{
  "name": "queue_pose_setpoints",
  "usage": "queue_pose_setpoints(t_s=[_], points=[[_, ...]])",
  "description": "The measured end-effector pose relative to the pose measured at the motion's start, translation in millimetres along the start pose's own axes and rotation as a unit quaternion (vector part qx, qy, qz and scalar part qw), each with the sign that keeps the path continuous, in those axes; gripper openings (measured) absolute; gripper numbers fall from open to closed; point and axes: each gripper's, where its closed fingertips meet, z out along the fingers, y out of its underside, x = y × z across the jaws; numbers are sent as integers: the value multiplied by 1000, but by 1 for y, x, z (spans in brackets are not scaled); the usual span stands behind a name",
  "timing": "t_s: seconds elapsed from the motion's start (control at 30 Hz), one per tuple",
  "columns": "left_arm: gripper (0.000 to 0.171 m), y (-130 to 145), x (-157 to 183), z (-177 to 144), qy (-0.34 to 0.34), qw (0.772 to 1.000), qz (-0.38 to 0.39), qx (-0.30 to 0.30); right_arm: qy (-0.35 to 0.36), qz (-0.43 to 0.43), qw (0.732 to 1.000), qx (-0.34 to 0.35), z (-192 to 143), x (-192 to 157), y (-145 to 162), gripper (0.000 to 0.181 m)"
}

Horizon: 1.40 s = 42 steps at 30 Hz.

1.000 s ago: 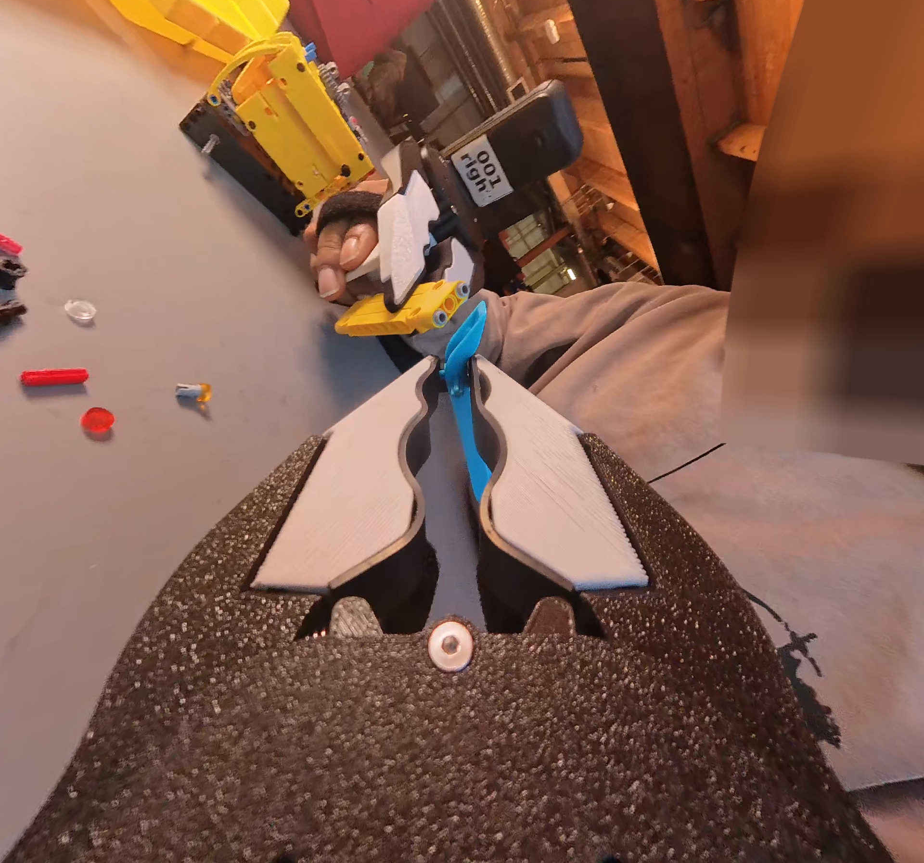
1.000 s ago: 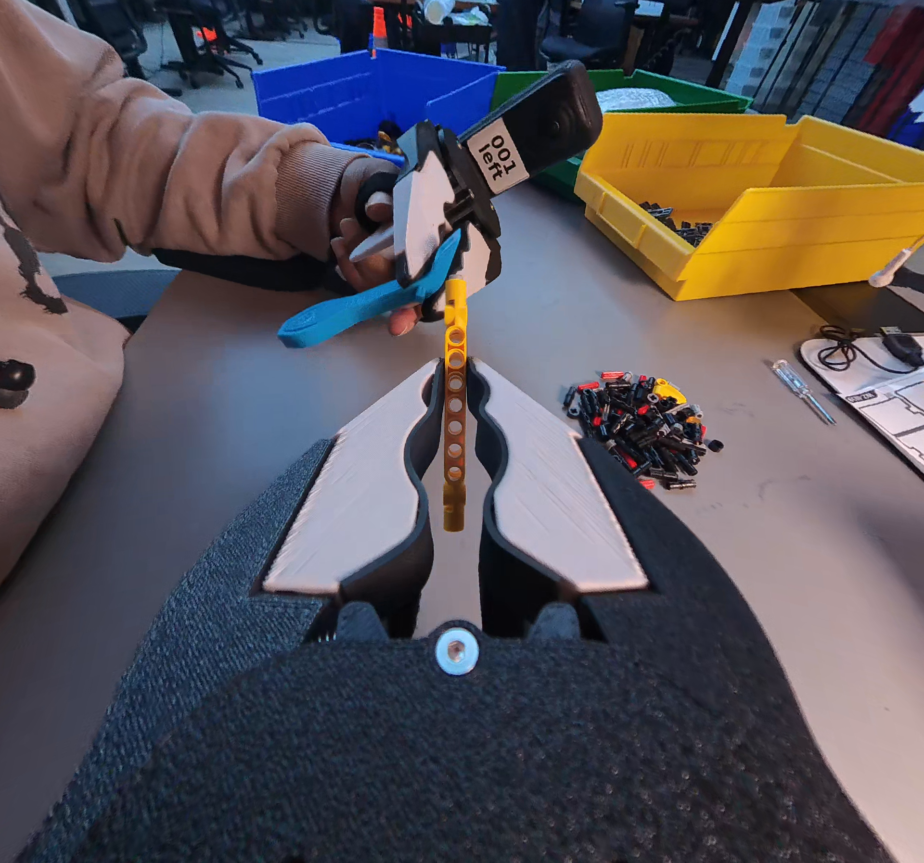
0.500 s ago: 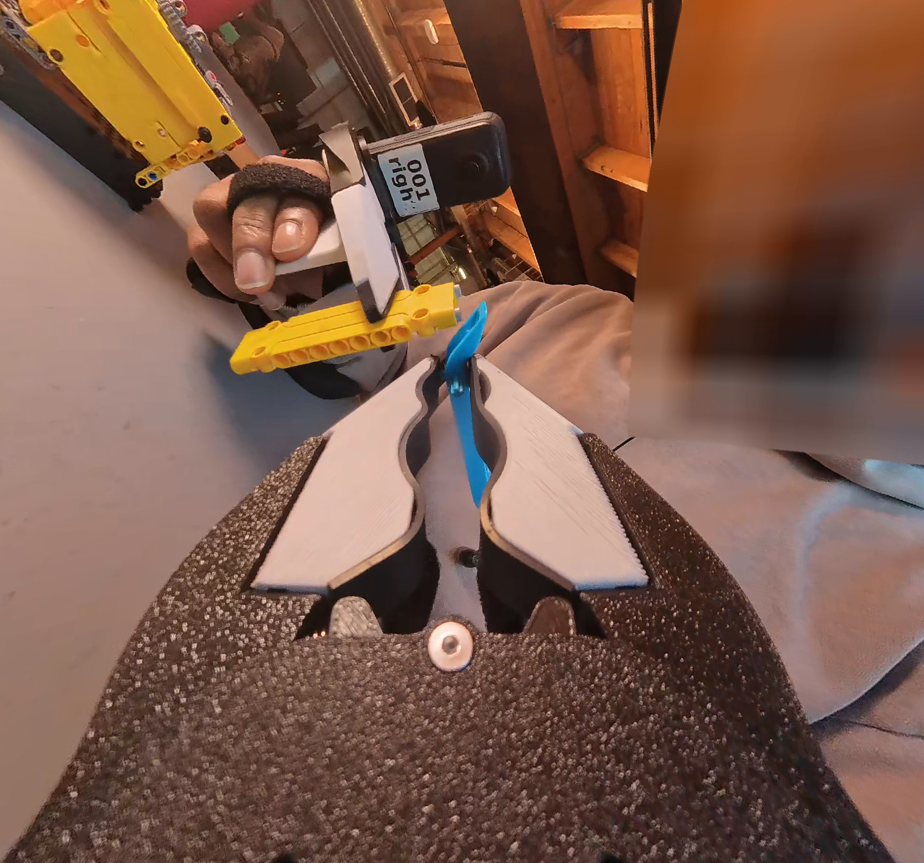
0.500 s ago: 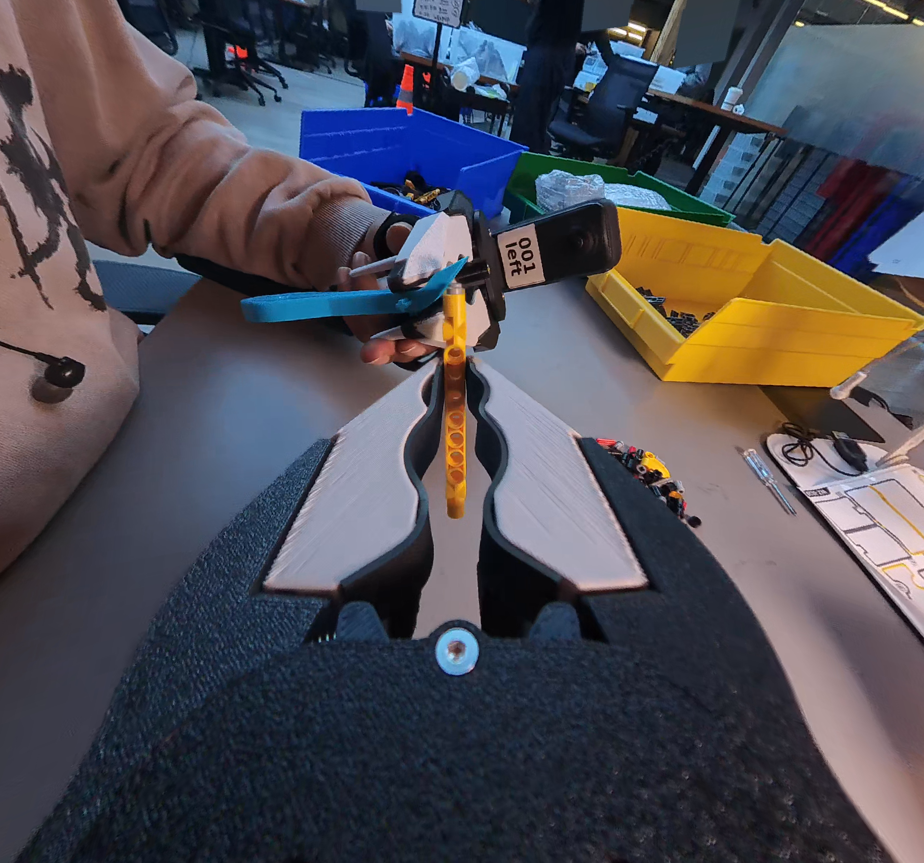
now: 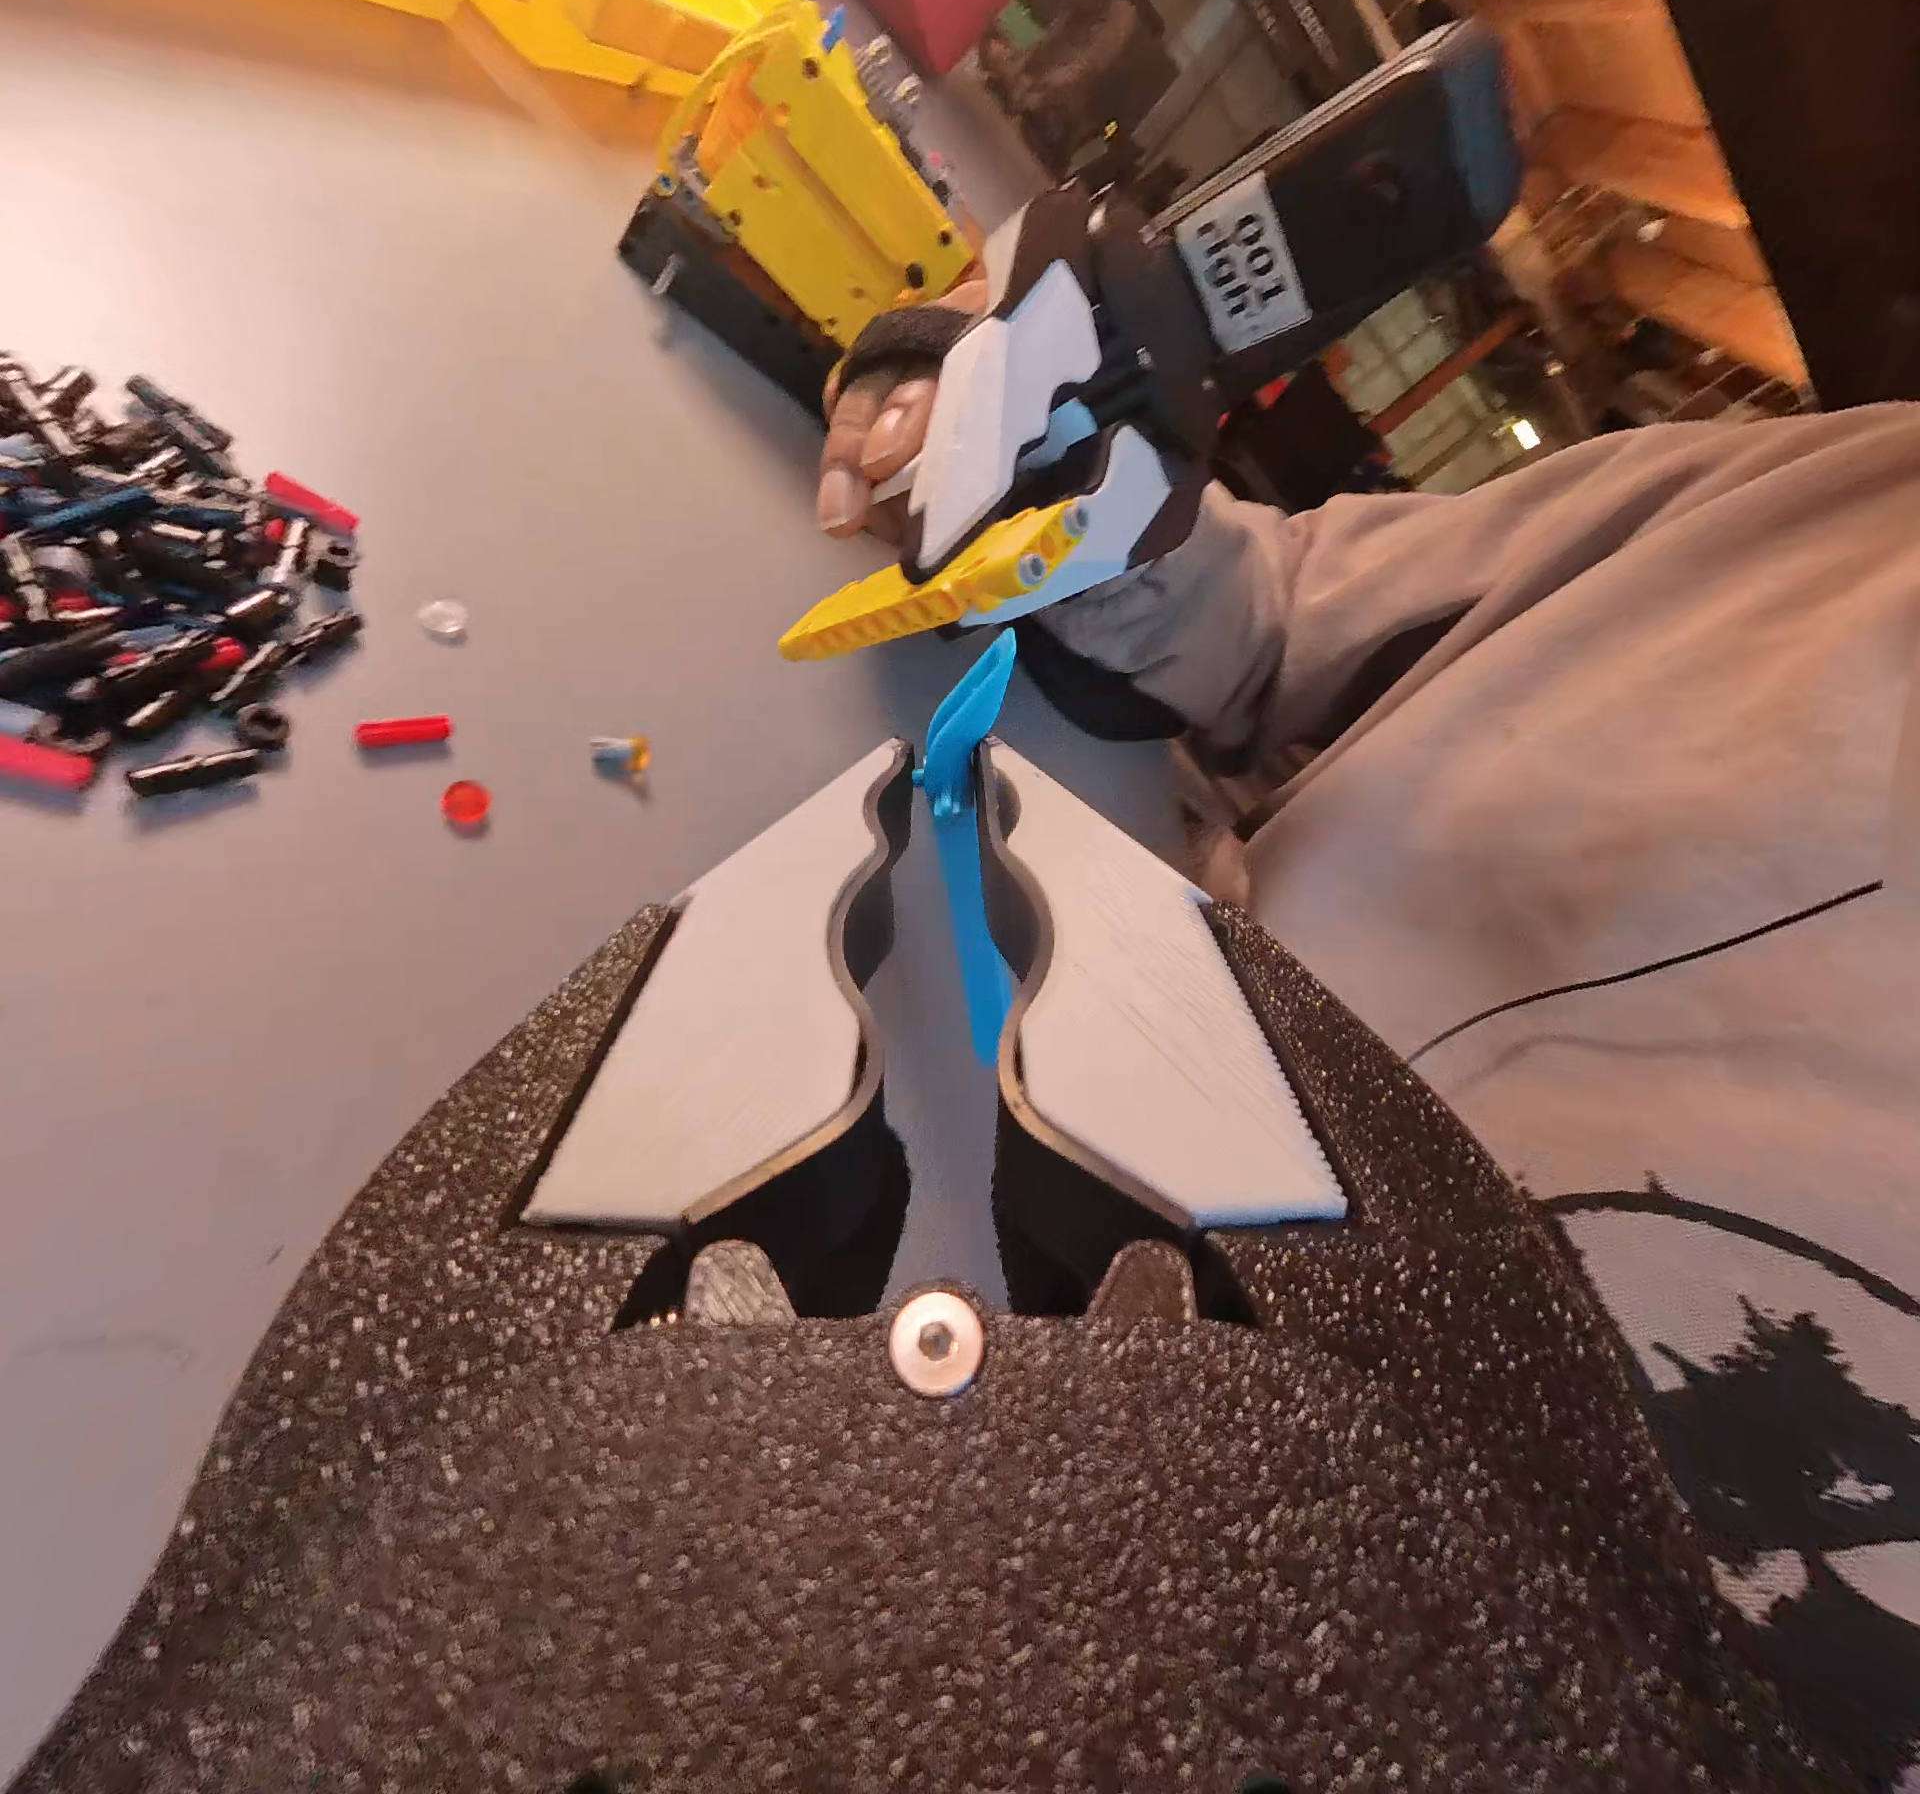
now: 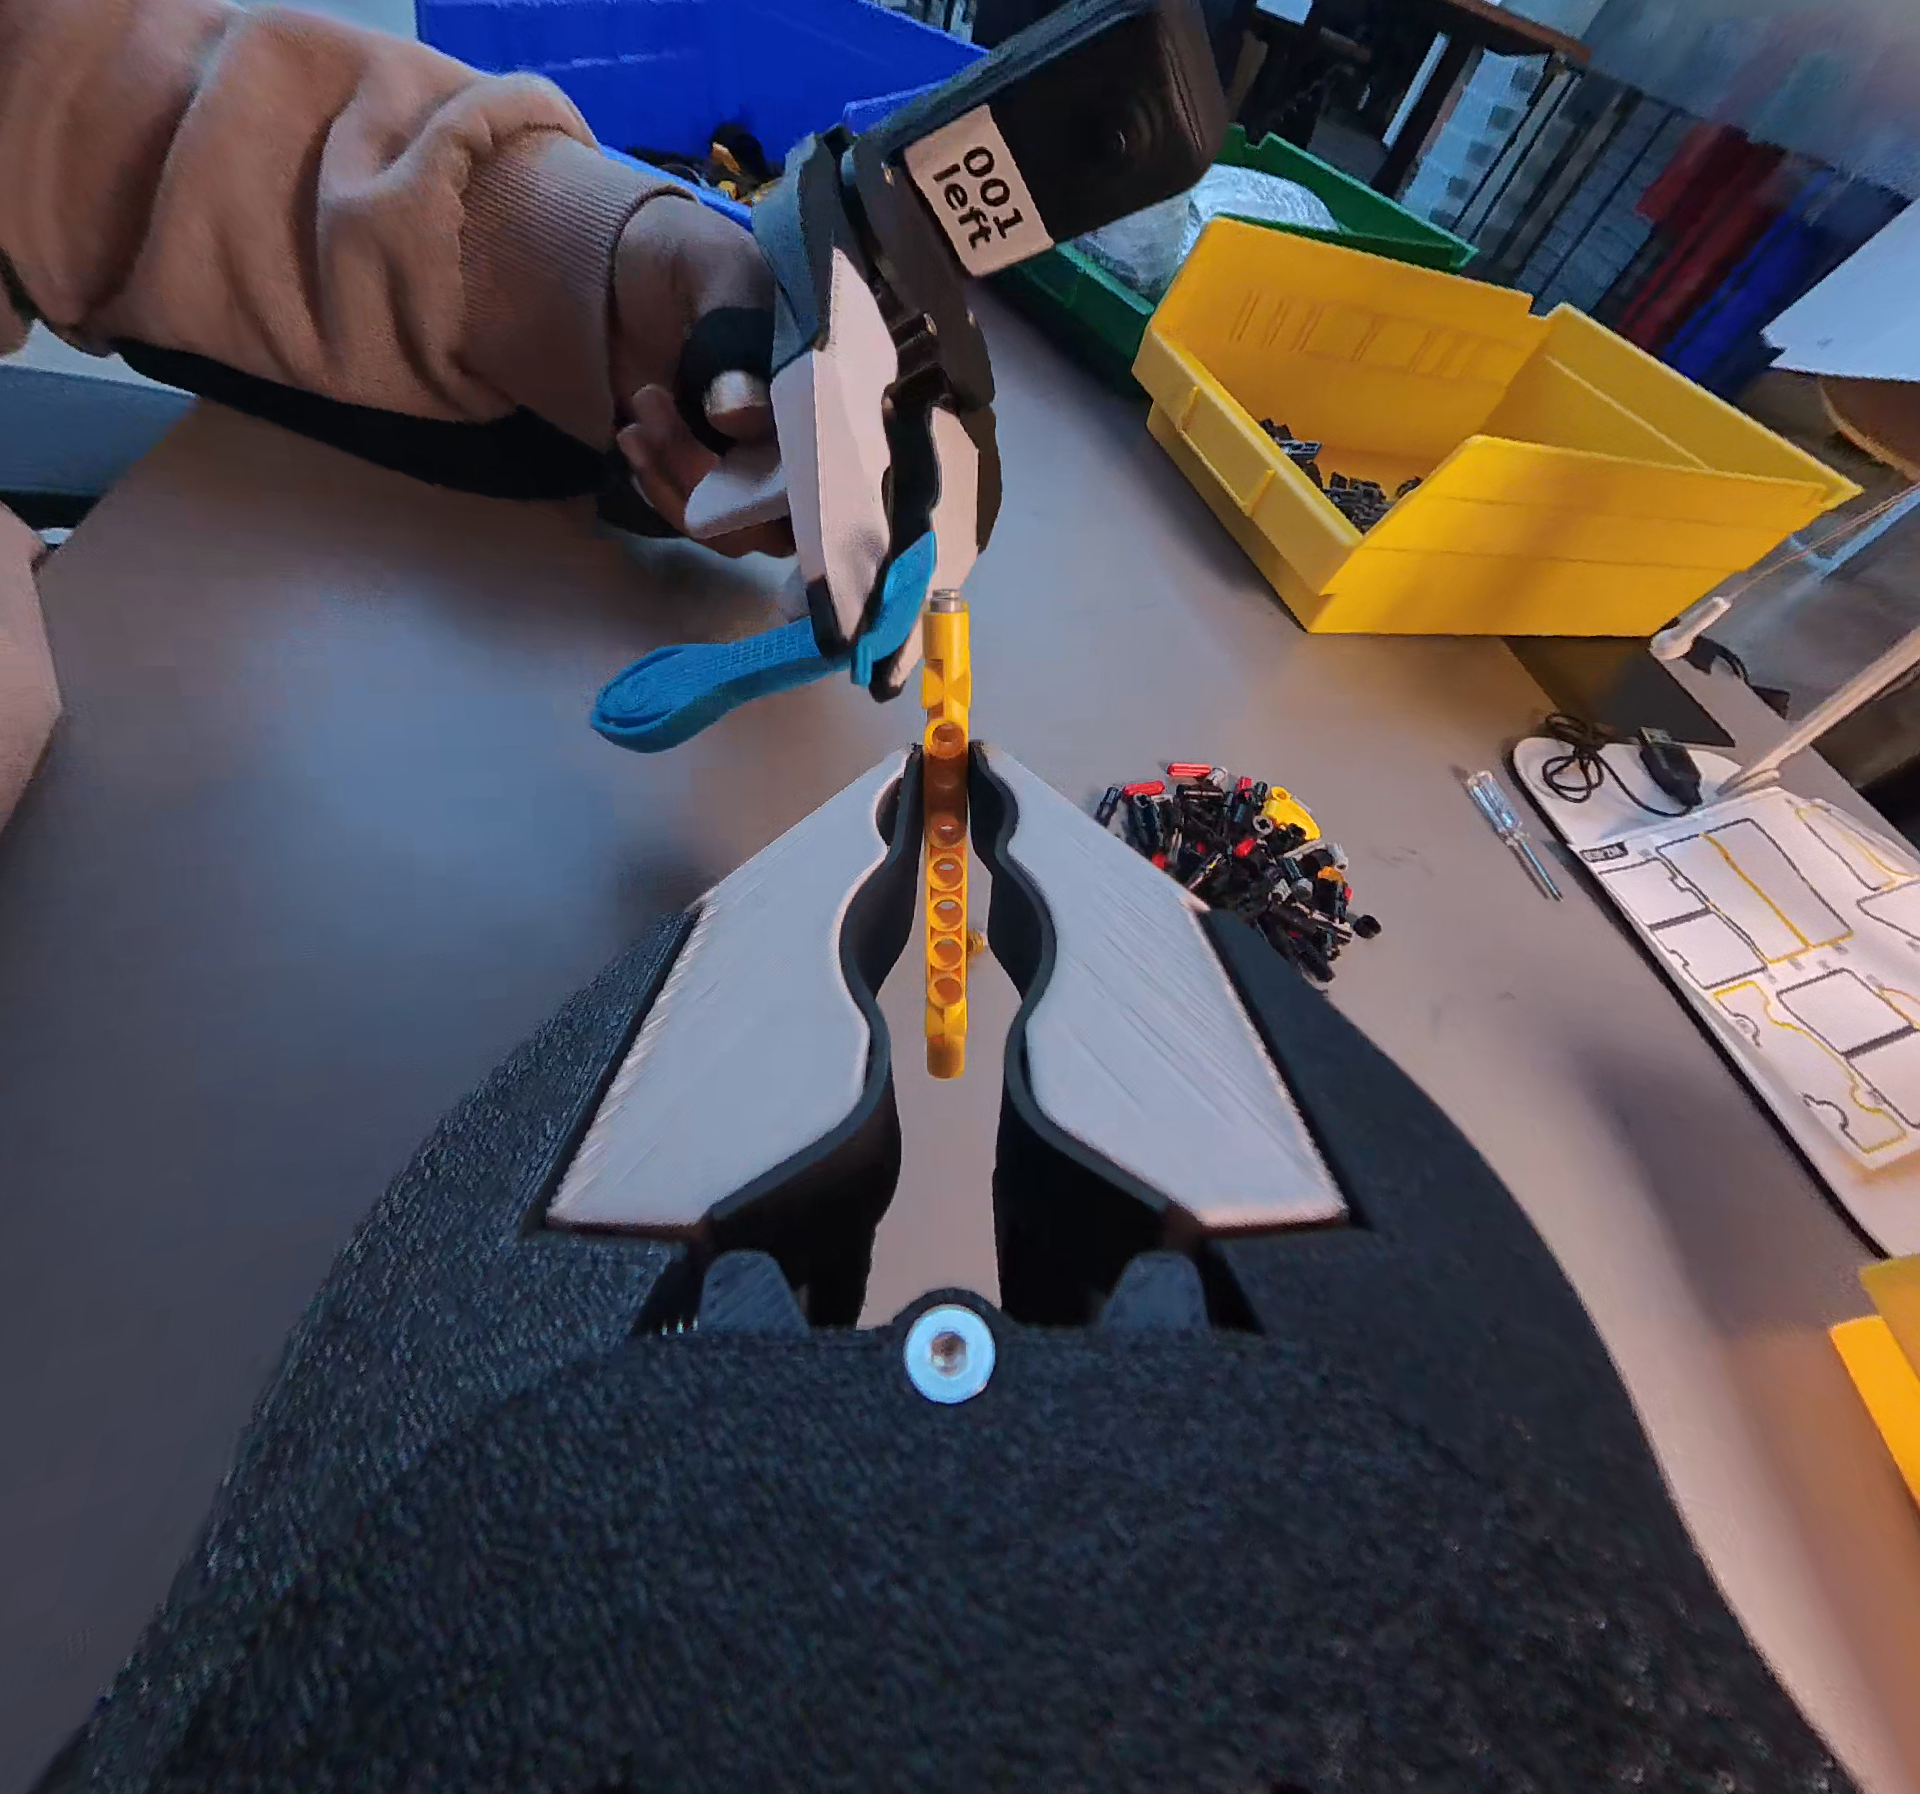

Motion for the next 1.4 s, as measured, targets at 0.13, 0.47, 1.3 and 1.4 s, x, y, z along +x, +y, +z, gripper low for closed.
queue_pose_setpoints(t_s=[0.13,0.47,1.3,1.4], points=[[11,19,-27,-3,-96,992,47,-62,-6,-10,999,-33,5,-4,12,7],[13,24,-38,-9,-147,982,83,-89,-21,-9,998,-55,11,-11,23,7],[16,38,-54,-65,-294,899,281,-164,-27,0,997,-78,13,-10,35,7],[22,44,-44,-55,-256,912,277,-161,-28,-4,996,-82,14,-11,36,7]])
